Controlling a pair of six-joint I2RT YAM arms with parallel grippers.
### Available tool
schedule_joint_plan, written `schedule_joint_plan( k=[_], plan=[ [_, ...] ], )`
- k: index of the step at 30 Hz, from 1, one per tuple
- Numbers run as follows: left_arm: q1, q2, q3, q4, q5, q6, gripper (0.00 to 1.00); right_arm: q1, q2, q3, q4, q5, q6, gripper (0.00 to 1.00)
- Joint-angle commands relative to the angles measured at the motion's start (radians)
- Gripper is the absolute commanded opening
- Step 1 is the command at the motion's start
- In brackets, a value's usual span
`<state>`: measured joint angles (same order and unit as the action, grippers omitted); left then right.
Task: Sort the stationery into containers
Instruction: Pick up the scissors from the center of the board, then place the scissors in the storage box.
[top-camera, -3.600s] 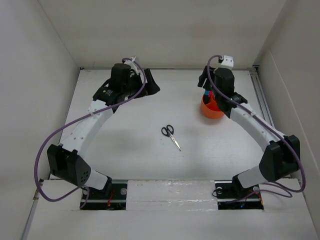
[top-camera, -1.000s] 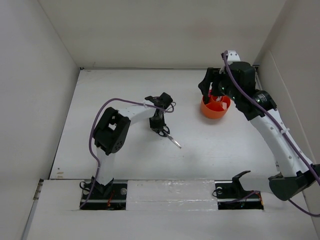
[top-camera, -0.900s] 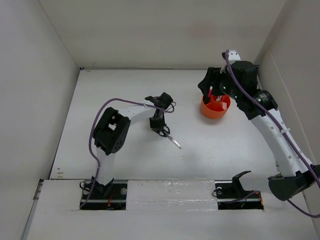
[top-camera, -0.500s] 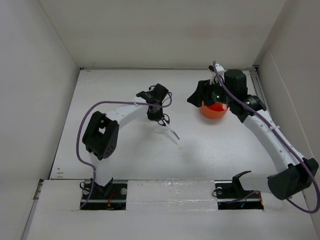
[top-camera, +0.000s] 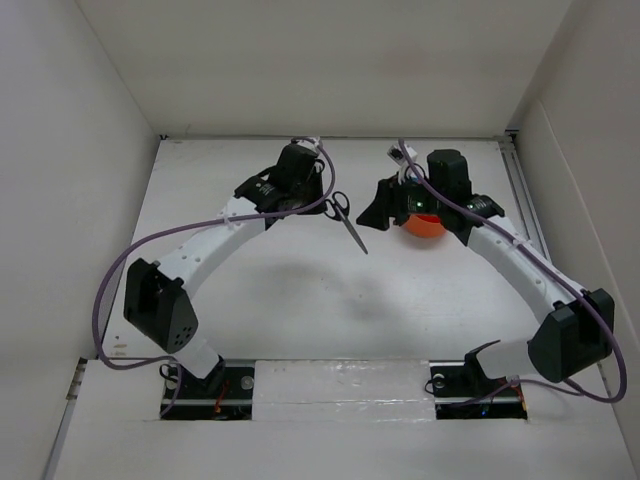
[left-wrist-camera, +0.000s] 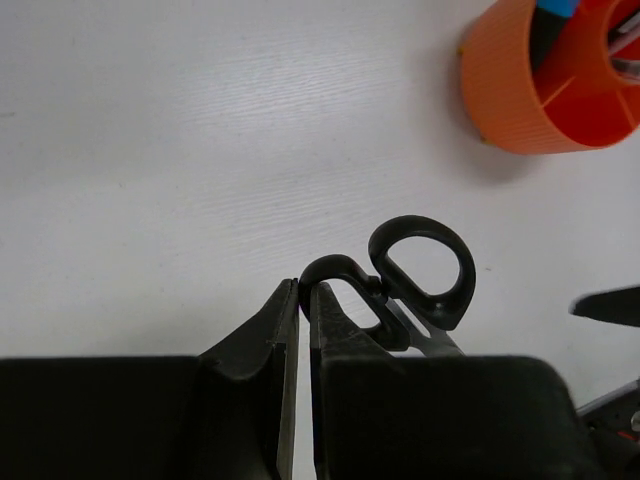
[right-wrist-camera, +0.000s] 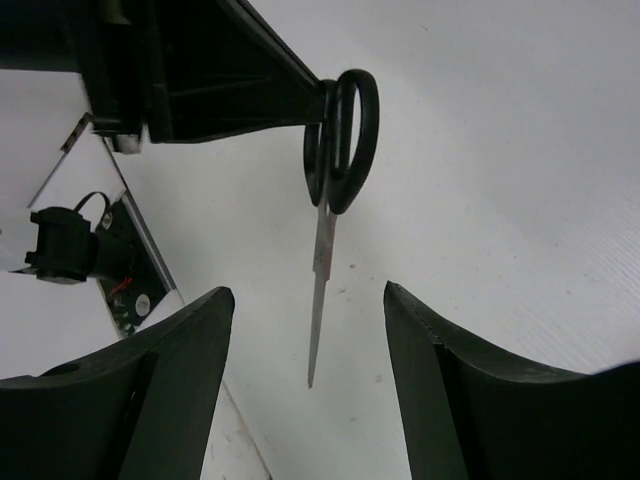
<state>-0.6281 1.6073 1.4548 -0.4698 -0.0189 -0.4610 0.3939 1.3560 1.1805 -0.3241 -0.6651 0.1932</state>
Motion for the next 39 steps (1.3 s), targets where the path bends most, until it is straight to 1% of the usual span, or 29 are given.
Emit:
schedule_joint_plan(
  k=[1, 7, 13, 17, 22, 23, 24, 26, 27, 36, 37, 38, 39],
  plan=[
    [-0.004, -0.089, -0.008, 0.082, 0.062, 0.058, 0.0, 0.019, 0.026, 0.047, 0.06, -0.059, -0.026, 0.67],
    [-0.004, -0.109, 0.001, 0.092, 0.099, 0.079, 0.0, 0.056, 0.063, 0.057, 0.051, -0.034, -0.012, 0.66],
    [-0.004, -0.118, -0.008, 0.111, 0.154, 0.097, 0.0, 0.092, 0.063, 0.03, 0.18, -0.025, 0.052, 0.66],
    [-0.004, -0.118, -0.017, 0.12, 0.2, 0.097, 0.0, 0.103, 0.098, 0.04, 0.214, -0.001, 0.084, 0.66],
    [-0.004, -0.118, -0.017, 0.142, 0.23, 0.097, 0.0, 0.103, 0.135, 0.051, 0.253, -0.001, 0.126, 0.62],
    [-0.004, -0.128, -0.017, 0.151, 0.231, 0.097, 0.0, 0.103, 0.135, 0.06, 0.264, -0.001, 0.126, 0.6],
    [-0.004, -0.129, -0.03, 0.151, 0.24, 0.097, 0.0, 0.103, 0.149, 0.061, 0.264, -0.001, 0.136, 0.52],
    [-0.004, -0.138, -0.039, 0.16, 0.24, 0.097, 0.0, 0.103, 0.161, 0.073, 0.264, -0.001, 0.137, 0.43],
    [-0.004, -0.138, -0.039, 0.16, 0.24, 0.097, 0.0, 0.103, 0.172, 0.085, 0.264, -0.001, 0.147, 0.35],
    [-0.004, -0.167, -0.091, 0.188, 0.249, 0.107, 0.0, 0.085, 0.181, 0.094, 0.264, -0.022, 0.157, 0.37],
    [-0.004, -0.167, -0.091, 0.188, 0.249, 0.107, 0.0, 0.085, 0.181, 0.103, 0.264, -0.031, 0.157, 0.31],
    [-0.004, -0.167, -0.091, 0.188, 0.249, 0.107, 0.0, 0.085, 0.181, 0.103, 0.264, -0.031, 0.157, 0.26],
    [-0.004, -0.167, -0.091, 0.188, 0.249, 0.107, 0.0, 0.085, 0.181, 0.103, 0.264, -0.031, 0.157, 0.19]
  ],
)
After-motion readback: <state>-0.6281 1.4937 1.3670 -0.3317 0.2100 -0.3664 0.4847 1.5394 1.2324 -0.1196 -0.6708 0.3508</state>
